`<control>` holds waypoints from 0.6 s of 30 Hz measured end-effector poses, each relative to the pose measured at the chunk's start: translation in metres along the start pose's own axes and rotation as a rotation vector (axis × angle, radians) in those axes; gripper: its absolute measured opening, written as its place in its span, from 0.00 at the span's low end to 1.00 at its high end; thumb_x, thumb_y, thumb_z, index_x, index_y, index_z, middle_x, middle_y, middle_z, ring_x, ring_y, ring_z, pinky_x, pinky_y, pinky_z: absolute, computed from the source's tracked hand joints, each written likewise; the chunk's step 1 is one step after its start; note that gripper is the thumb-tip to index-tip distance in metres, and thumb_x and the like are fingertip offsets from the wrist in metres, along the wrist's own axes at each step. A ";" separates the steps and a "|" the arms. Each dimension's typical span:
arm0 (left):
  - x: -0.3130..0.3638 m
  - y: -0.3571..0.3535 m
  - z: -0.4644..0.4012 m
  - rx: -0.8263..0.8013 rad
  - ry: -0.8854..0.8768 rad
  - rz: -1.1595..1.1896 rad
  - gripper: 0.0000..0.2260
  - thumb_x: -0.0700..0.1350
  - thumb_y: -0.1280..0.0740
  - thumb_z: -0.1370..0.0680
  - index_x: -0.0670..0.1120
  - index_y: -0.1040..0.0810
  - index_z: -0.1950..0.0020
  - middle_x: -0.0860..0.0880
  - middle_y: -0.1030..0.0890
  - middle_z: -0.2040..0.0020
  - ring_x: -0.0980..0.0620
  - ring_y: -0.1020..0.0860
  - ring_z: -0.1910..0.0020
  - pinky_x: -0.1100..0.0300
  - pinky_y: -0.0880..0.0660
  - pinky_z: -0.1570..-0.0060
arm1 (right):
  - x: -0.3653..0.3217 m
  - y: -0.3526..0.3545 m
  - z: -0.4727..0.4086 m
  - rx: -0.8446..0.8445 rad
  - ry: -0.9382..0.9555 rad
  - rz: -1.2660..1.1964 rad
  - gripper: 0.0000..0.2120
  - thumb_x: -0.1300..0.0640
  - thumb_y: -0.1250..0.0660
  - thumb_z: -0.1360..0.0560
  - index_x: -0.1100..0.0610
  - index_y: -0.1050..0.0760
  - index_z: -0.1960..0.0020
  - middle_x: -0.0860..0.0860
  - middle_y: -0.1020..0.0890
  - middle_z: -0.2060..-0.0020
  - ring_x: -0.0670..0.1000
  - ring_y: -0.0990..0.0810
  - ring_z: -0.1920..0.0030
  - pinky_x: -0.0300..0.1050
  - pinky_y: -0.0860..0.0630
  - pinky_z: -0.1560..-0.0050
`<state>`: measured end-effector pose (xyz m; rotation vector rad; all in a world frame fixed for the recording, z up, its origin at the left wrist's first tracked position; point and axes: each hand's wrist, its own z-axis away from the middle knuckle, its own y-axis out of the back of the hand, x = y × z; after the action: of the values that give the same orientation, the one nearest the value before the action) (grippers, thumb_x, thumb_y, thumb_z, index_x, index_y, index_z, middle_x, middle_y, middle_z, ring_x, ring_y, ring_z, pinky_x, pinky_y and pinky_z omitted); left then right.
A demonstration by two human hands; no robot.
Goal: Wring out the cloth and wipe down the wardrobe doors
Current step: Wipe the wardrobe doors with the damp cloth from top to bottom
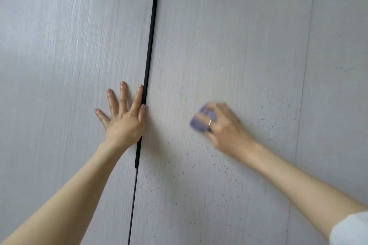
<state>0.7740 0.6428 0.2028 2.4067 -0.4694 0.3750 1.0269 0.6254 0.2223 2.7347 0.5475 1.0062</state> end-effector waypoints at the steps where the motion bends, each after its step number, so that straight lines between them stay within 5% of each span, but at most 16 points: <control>1: 0.000 -0.001 0.000 0.004 -0.001 -0.002 0.23 0.55 0.59 0.19 0.65 0.68 0.28 0.53 0.72 0.26 0.46 0.72 0.28 0.33 0.67 0.34 | -0.005 0.002 0.012 -0.097 0.109 0.024 0.16 0.68 0.27 0.37 0.62 0.21 0.50 0.63 0.22 0.53 0.61 0.22 0.56 0.50 0.23 0.58; 5: 0.001 -0.002 0.001 0.015 0.004 -0.003 0.22 0.56 0.60 0.19 0.64 0.68 0.28 0.54 0.71 0.26 0.46 0.72 0.28 0.33 0.67 0.34 | 0.035 0.022 -0.009 -0.147 0.071 0.084 0.16 0.72 0.27 0.38 0.64 0.21 0.51 0.63 0.22 0.53 0.61 0.22 0.57 0.52 0.22 0.61; 11: 0.001 -0.003 0.002 0.038 0.009 -0.001 0.22 0.56 0.59 0.19 0.65 0.67 0.28 0.54 0.70 0.25 0.47 0.71 0.27 0.34 0.66 0.33 | 0.088 0.043 -0.070 0.083 -0.454 0.101 0.18 0.68 0.35 0.28 0.62 0.24 0.39 0.62 0.28 0.42 0.63 0.30 0.41 0.54 0.29 0.42; 15: 0.005 -0.005 0.003 0.043 0.035 0.029 0.22 0.55 0.59 0.18 0.65 0.66 0.27 0.54 0.70 0.25 0.47 0.71 0.27 0.33 0.66 0.34 | 0.052 0.013 -0.005 0.221 -0.294 0.011 0.15 0.65 0.37 0.29 0.61 0.24 0.42 0.61 0.27 0.45 0.63 0.27 0.46 0.54 0.28 0.46; 18: 0.007 -0.008 0.002 0.051 0.050 0.040 0.22 0.55 0.59 0.18 0.65 0.65 0.27 0.53 0.70 0.25 0.46 0.71 0.27 0.33 0.67 0.34 | 0.018 0.000 0.068 0.002 0.085 0.021 0.14 0.63 0.39 0.28 0.58 0.30 0.43 0.57 0.30 0.45 0.58 0.29 0.46 0.50 0.32 0.43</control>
<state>0.7842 0.6451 0.1995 2.4334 -0.4923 0.4688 1.0842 0.6303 0.1811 2.7148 0.5348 1.1322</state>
